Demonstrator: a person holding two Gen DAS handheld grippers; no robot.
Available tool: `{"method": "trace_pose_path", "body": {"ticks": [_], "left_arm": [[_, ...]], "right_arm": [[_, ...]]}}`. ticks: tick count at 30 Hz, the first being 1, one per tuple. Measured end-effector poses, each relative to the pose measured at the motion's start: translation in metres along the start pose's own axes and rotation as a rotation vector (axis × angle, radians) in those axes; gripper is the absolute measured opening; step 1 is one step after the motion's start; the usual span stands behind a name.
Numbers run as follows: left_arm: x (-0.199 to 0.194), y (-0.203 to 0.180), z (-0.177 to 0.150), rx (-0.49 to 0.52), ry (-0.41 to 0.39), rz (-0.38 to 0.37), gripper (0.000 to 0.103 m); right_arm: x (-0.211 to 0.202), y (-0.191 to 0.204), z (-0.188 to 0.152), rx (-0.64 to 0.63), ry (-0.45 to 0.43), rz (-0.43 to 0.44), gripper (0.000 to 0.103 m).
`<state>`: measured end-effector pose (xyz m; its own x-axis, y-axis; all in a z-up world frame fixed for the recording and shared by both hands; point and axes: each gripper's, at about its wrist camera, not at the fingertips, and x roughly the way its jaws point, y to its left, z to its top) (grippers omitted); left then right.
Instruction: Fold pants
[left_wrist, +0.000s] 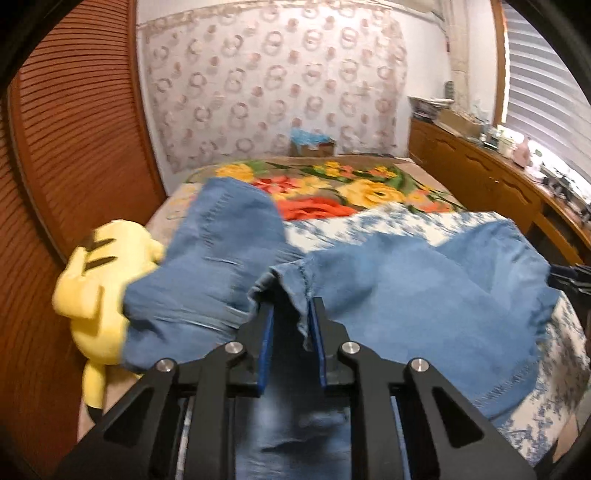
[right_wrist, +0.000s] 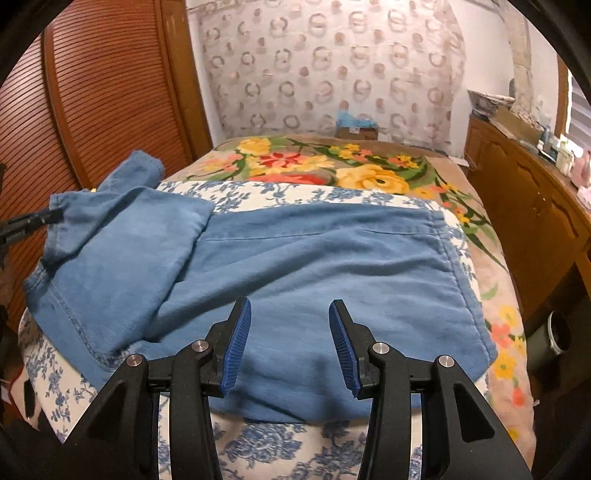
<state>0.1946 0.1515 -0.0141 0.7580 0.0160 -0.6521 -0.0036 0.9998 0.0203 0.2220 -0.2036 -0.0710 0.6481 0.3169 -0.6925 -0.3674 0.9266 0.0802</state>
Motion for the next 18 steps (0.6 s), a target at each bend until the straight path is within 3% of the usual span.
{"method": "trace_pose_path", "body": {"ticks": [8, 18], "left_arm": [[0.01, 0.038, 0.012, -0.002, 0.001, 0.051, 0.017], [0.019, 0.062, 0.027, 0.01, 0.045, 0.04, 0.02]], "right_arm": [[-0.005, -0.022, -0.005, 0.057, -0.004, -0.021, 0.044], [-0.011, -0.045, -0.017, 0.111, 0.001, -0.058, 0.045]]}}
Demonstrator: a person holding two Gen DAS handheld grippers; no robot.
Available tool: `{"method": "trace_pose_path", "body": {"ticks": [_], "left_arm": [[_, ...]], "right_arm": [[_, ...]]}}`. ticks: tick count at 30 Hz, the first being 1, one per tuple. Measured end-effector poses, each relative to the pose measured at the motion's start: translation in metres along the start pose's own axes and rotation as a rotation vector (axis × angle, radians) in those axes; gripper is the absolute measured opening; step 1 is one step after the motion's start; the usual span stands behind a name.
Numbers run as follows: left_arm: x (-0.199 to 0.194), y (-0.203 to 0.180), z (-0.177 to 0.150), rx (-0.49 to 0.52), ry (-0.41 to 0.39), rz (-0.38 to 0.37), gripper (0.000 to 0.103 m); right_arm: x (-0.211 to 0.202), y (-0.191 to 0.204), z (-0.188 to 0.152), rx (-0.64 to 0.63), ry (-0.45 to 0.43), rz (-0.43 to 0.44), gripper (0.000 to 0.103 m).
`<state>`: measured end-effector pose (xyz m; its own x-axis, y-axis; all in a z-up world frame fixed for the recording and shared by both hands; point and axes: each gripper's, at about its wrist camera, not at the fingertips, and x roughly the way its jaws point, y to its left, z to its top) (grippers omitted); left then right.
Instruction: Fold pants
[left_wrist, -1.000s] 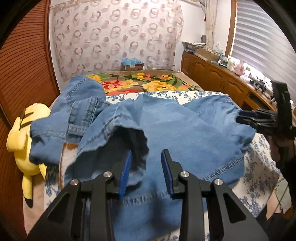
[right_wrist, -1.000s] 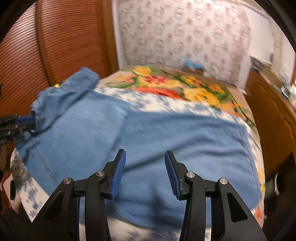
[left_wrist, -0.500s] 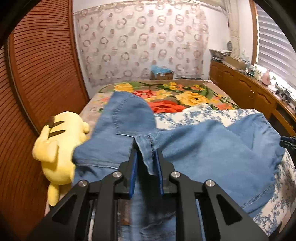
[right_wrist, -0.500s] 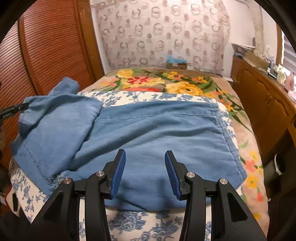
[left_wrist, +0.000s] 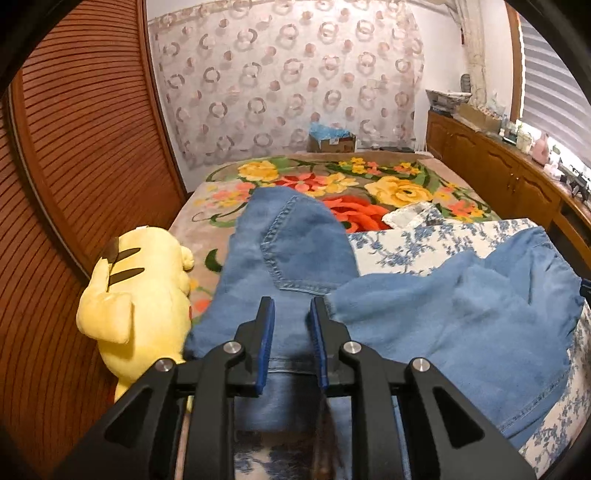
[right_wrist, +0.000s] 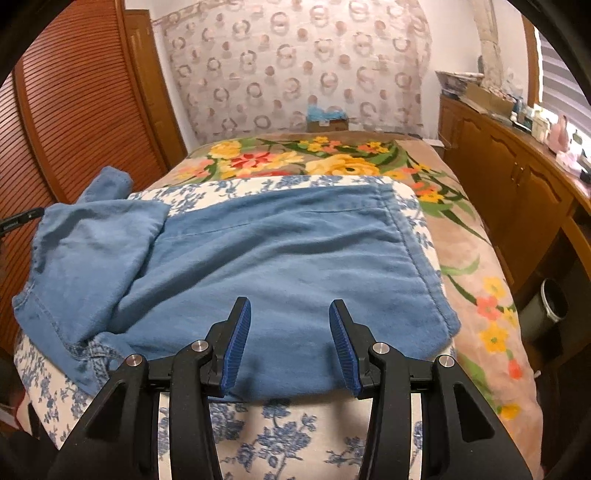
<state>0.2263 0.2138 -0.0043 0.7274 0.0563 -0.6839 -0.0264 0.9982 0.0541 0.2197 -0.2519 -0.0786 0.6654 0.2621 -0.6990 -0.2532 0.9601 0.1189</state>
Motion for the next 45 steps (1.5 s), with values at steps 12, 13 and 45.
{"method": "trace_pose_path", "body": {"ticks": [12, 13, 45], "left_arm": [[-0.034, -0.01, -0.006, -0.013, -0.067, -0.106, 0.045], [-0.036, -0.014, -0.005, -0.008, -0.071, -0.113, 0.046], [-0.044, -0.139, -0.029, 0.106, -0.046, -0.27, 0.049]], "right_arm": [[-0.006, -0.037, -0.007, 0.067, -0.008, -0.109, 0.049], [-0.007, -0.039, -0.008, 0.068, -0.008, -0.118, 0.049], [-0.009, -0.071, -0.002, 0.122, -0.008, -0.156, 0.005]]}}
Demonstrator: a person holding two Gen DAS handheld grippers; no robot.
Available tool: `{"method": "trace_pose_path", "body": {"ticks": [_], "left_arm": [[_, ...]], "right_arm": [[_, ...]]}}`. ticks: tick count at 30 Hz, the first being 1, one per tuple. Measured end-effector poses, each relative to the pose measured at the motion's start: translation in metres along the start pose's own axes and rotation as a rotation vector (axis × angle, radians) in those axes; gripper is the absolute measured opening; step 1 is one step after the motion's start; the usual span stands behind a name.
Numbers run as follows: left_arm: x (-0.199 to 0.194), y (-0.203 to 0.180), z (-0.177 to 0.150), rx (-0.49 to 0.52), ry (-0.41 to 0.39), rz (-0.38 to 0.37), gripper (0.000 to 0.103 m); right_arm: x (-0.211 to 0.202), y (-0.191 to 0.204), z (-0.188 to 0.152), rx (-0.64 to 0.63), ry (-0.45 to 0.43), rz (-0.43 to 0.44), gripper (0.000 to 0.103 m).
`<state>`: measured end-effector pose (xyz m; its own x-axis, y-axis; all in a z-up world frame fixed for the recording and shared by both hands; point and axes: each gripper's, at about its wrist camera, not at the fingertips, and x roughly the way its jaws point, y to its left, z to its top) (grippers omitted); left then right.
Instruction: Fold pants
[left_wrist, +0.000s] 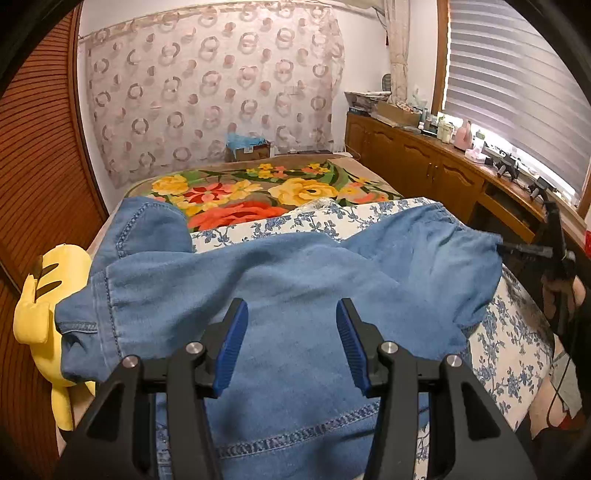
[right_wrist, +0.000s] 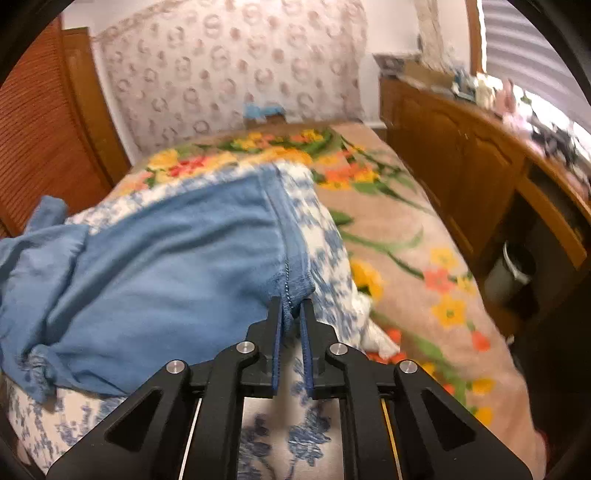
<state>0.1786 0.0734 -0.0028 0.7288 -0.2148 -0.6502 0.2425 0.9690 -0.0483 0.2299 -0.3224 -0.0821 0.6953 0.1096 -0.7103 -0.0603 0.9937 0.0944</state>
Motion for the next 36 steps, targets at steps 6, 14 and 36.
{"method": "trace_pose_path", "body": {"ticks": [6, 14, 36], "left_arm": [[-0.008, -0.002, -0.004, -0.013, -0.019, -0.005, 0.049], [-0.039, 0.012, -0.015, -0.039, -0.055, 0.021, 0.049], [-0.047, 0.058, -0.043, -0.142, -0.027, 0.041, 0.049]], "right_arm": [[-0.035, 0.047, 0.042, -0.104, -0.095, 0.074, 0.004], [-0.096, 0.18, 0.103, -0.327, -0.257, 0.271, 0.004], [-0.022, 0.336, 0.091, -0.511, -0.08, 0.442, 0.037]]}}
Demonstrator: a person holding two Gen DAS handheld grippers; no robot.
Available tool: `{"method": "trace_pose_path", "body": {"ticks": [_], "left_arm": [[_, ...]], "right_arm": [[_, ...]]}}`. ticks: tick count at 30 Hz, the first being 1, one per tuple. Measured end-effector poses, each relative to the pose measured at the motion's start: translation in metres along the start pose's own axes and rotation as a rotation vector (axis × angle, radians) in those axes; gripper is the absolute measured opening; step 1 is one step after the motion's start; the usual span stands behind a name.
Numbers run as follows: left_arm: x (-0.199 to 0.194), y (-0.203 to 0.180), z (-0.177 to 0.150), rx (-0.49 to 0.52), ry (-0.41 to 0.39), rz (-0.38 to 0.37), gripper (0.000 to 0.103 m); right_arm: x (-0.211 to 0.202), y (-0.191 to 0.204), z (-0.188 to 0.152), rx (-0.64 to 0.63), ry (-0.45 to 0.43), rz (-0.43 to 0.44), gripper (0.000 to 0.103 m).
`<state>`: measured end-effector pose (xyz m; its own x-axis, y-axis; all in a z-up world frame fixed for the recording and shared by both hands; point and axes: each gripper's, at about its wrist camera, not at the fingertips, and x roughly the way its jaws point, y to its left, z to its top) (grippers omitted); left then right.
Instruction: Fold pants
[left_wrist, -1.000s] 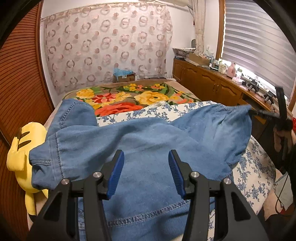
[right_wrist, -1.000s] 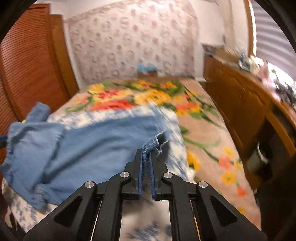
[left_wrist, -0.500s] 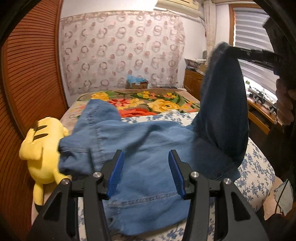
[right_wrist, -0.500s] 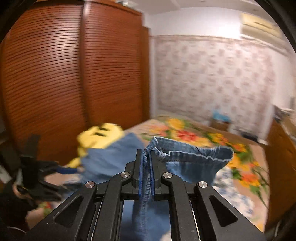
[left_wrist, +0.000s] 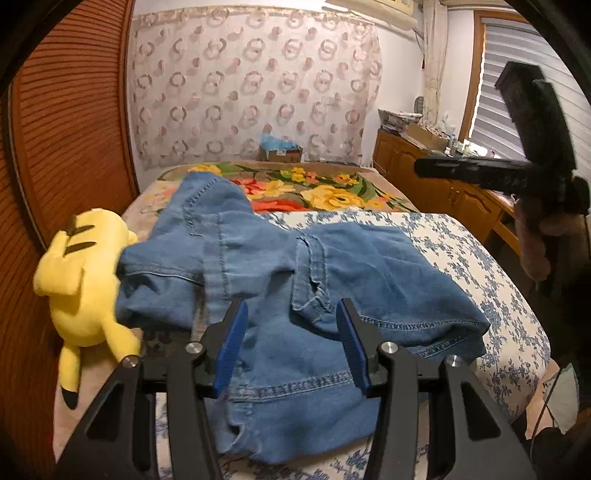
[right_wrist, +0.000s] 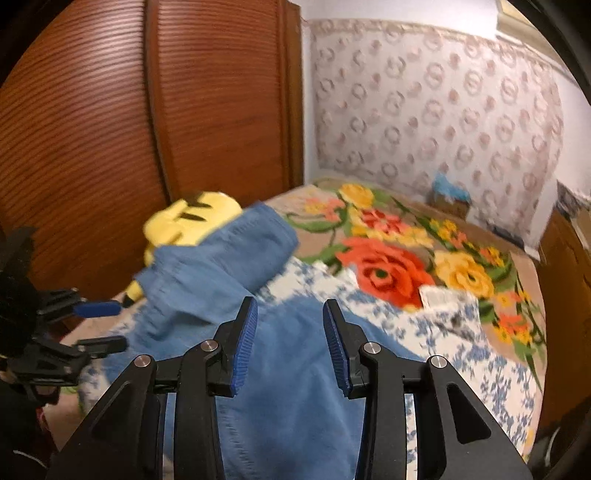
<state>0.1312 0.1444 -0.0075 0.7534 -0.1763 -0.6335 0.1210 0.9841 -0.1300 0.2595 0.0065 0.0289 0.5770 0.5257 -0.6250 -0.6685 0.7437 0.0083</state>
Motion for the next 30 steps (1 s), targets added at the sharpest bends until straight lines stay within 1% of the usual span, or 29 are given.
{"method": "trace_pose_path", "body": {"ticks": [5, 8, 11, 13, 15, 17, 21, 26, 30], "left_arm": [[0.031, -0.004, 0.004, -0.012, 0.059, -0.012, 0.049], [0.05, -0.006, 0.007, -0.013, 0.088, -0.013, 0.049], [0.065, -0.008, 0.01, -0.018, 0.108, -0.013, 0.049], [0.072, -0.009, 0.01, -0.024, 0.117, -0.016, 0.049], [0.08, -0.01, 0.01, -0.029, 0.131, -0.031, 0.049], [0.089, -0.007, 0.009, -0.039, 0.147, -0.013, 0.049], [0.099, -0.004, 0.007, -0.061, 0.159, -0.009, 0.049], [0.1, -0.007, 0.001, -0.062, 0.144, 0.003, 0.049], [0.098, -0.012, -0.005, -0.068, 0.141, -0.009, 0.036]], "right_arm": [[0.029, -0.02, -0.009, 0.025, 0.035, -0.003, 0.037], [0.046, -0.032, -0.008, 0.031, 0.047, 0.014, 0.04], [0.07, -0.049, -0.009, 0.041, 0.072, 0.024, 0.041], [0.09, -0.06, -0.01, 0.041, 0.1, 0.048, 0.043], [0.112, -0.069, -0.011, 0.03, 0.128, 0.05, 0.044], [0.131, -0.079, -0.014, 0.029, 0.159, 0.05, 0.044], [0.17, -0.097, -0.023, 0.034, 0.227, 0.073, 0.044], [0.188, -0.113, -0.033, 0.06, 0.264, 0.133, 0.044], [0.186, -0.118, -0.037, 0.085, 0.254, 0.185, 0.044]]}}
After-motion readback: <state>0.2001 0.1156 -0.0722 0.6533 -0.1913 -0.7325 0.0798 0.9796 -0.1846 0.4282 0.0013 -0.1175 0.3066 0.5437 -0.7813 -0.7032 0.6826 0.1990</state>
